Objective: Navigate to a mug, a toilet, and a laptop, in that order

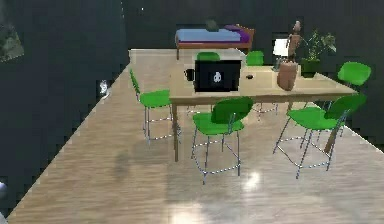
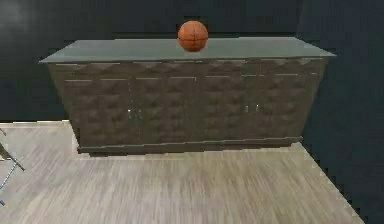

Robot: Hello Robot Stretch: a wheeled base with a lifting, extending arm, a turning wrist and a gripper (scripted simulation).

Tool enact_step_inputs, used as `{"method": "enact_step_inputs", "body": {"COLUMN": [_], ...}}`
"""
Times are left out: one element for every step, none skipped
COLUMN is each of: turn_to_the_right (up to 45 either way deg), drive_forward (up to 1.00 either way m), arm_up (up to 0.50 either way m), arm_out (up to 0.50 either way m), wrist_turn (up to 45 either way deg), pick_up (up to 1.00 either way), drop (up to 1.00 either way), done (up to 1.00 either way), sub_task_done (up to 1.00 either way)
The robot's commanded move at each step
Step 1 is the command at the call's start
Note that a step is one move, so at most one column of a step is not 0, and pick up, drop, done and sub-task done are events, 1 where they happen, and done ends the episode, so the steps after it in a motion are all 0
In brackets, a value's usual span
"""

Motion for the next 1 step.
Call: {"method": "enact_step_inputs", "body": {"turn_to_the_right": [0.0], "drive_forward": [0.75], "arm_up": [0.00], "arm_out": [0.00], "wrist_turn": [0.0], "pick_up": [0.00], "drop": [0.00], "done": [0.00], "sub_task_done": [0.00]}}
